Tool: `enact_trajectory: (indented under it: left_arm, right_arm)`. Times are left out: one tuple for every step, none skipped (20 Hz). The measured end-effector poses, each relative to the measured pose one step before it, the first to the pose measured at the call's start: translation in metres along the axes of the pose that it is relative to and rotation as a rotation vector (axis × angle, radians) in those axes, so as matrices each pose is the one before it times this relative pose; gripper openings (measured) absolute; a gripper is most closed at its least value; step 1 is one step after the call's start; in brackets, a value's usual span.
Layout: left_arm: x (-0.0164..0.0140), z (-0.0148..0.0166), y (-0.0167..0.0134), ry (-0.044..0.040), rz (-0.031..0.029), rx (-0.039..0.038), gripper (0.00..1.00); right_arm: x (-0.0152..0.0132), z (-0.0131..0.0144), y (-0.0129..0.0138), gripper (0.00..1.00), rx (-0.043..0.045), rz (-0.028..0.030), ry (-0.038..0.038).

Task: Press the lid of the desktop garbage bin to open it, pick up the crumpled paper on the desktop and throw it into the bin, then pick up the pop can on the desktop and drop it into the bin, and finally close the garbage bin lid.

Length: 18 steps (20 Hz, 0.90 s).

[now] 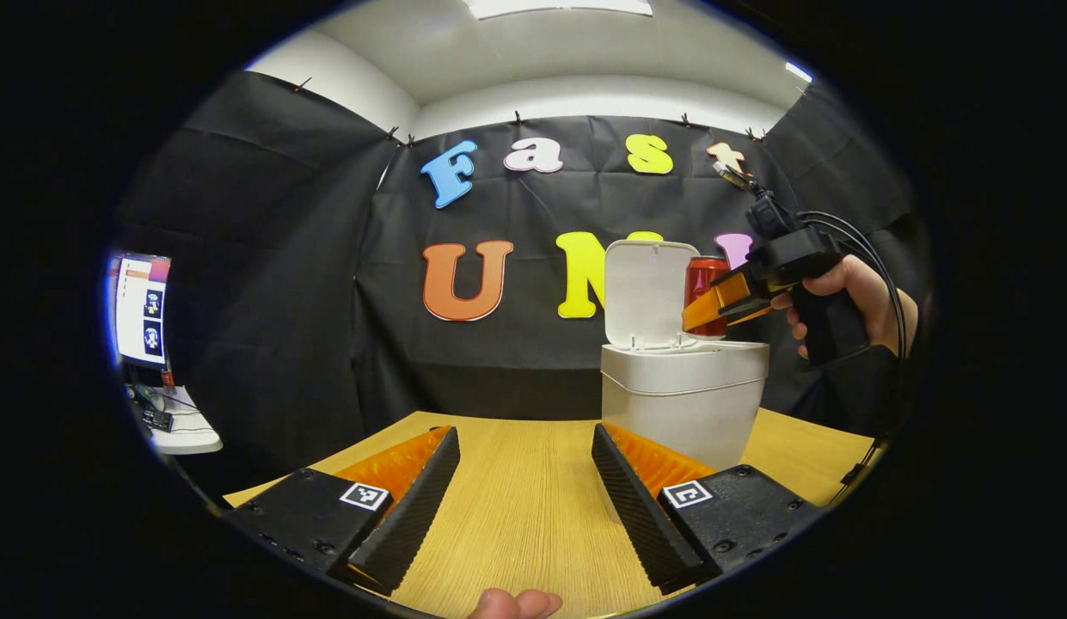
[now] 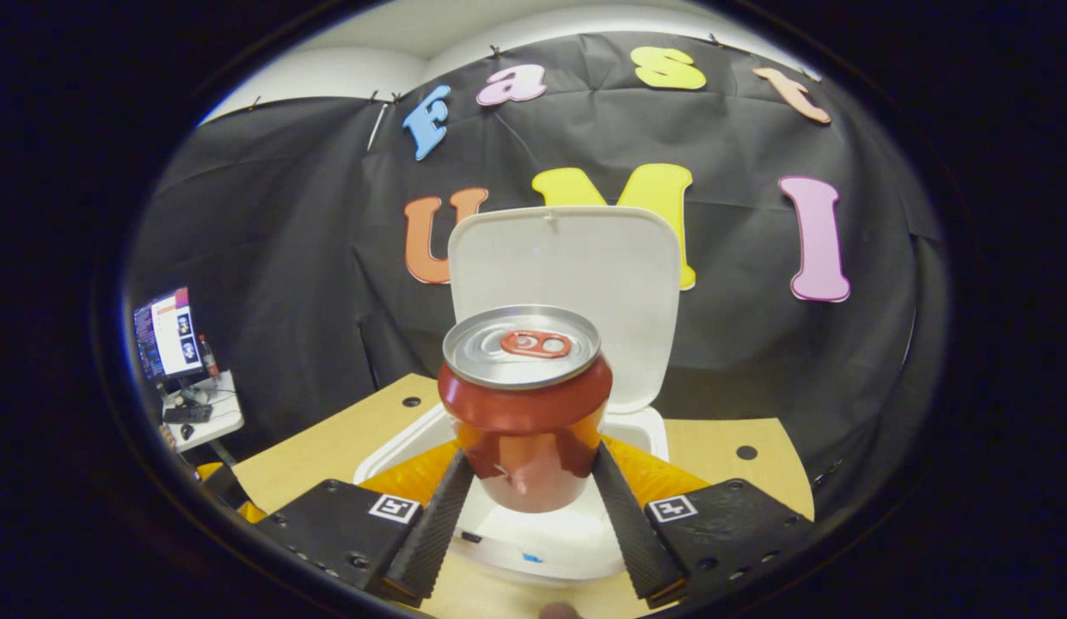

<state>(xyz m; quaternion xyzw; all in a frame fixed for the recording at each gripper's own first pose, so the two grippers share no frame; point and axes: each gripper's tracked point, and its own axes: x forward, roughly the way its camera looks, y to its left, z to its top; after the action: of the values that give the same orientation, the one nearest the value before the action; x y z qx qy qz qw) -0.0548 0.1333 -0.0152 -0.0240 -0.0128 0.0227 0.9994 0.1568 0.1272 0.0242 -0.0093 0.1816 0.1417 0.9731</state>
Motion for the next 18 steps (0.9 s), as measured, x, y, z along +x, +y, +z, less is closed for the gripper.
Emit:
enact_trajectory:
  left_arm:
    - [0.00019,-0.00025,-0.00049,0.00072,0.00007,0.00258,1.00]
    - [-0.00040,-0.00093,-0.00036,0.00222,0.00151,0.00375,1.00]
    - [0.00137,0.00021,-0.00013,0.00119,0.00189,0.00227,1.00]
    - [-0.00033,-0.00043,-0.00093,0.00097,-0.00038,0.00067,1.00]
    - [-0.00091,-0.00026,-0.00030,-0.00014,-0.00247,-0.00022,1.00]
    - [-0.00063,0.00001,-0.00151,0.00131,-0.00276,0.00113,1.00]
    - [0.00119,-0.00007,-0.00059,-0.00085,-0.00119,0.00204,1.00]
    - [0.00099,-0.00077,-0.00094,-0.00012,-0.00029,-0.00005,1.00]
    - [-0.00084,-0.00035,0.00010,0.00267,0.00081,-0.00246,0.99]
    - [0.00017,-0.00115,0.00031,0.00425,0.00084,-0.00377,1.00]
    - [0.00043,-0.00146,0.00007,0.00513,0.00008,-0.00667,1.00]
    - [-0.00046,0.00000,0.00049,0.00246,-0.00246,-0.00528,1.00]
    - [0.00067,0.00052,-0.00165,-0.00102,-0.00195,-0.00256,1.00]
    - [-0.00040,0.00143,-0.00047,-0.00343,-0.00431,0.00176,1.00]
    - [0.00037,0.00047,0.00025,-0.00160,-0.00014,0.00300,1.00]
    - [0.00045,-0.00005,0.00115,0.00049,0.00244,0.00221,0.99]
    - [-0.00016,-0.00218,0.00246,0.00183,0.00212,-0.00041,1.00]
    - [0.00043,-0.00119,0.00017,0.00136,-0.00064,-0.00261,1.00]
  right_arm:
    - [0.00066,0.00022,-0.00138,0.82,-0.00332,-0.00611,-0.00240]
    - [0.00037,0.00061,-0.00097,0.82,-0.00149,-0.00599,-0.00263]
    - [0.00034,-0.00041,-0.00195,0.83,0.00198,-0.00537,-0.00369]
    - [-0.00104,-0.00051,-0.00043,0.83,0.00553,-0.00131,-0.00179]
    - [0.00015,-0.00004,0.00020,0.83,0.00650,0.00097,-0.00216]
    - [-0.00125,0.00039,0.00072,0.88,0.00498,0.00103,-0.00463]
    - [-0.00128,0.00178,0.00086,0.89,0.00360,0.00185,-0.00787]
    - [-0.00304,0.00206,-0.00103,0.92,0.00264,-0.00355,-0.00966]
    - [-0.00298,0.00379,-0.00167,0.94,0.00485,-0.00797,-0.01396]
    - [-0.00228,0.00310,-0.00039,0.95,0.00437,-0.00349,-0.01334]
    - [-0.00367,0.00475,0.00002,0.95,0.00158,-0.00281,-0.01591]
    - [-0.00415,0.00537,-0.00039,0.95,-0.00208,-0.00621,-0.01718]
    - [-0.00414,0.00537,-0.00145,0.95,-0.00419,-0.00633,-0.01451]
    - [-0.00510,0.00505,-0.00109,0.94,-0.00502,-0.00464,-0.01290]
    - [-0.00431,0.00540,-0.00160,0.95,-0.00423,-0.00460,-0.00931]
    - [-0.00477,0.00618,-0.00263,0.95,-0.00152,-0.00715,-0.01181]
    - [-0.00506,0.00741,-0.00246,0.95,0.00095,-0.00858,-0.01470]
    - [-0.00363,0.00761,-0.00241,0.95,0.00153,-0.01048,-0.01514]
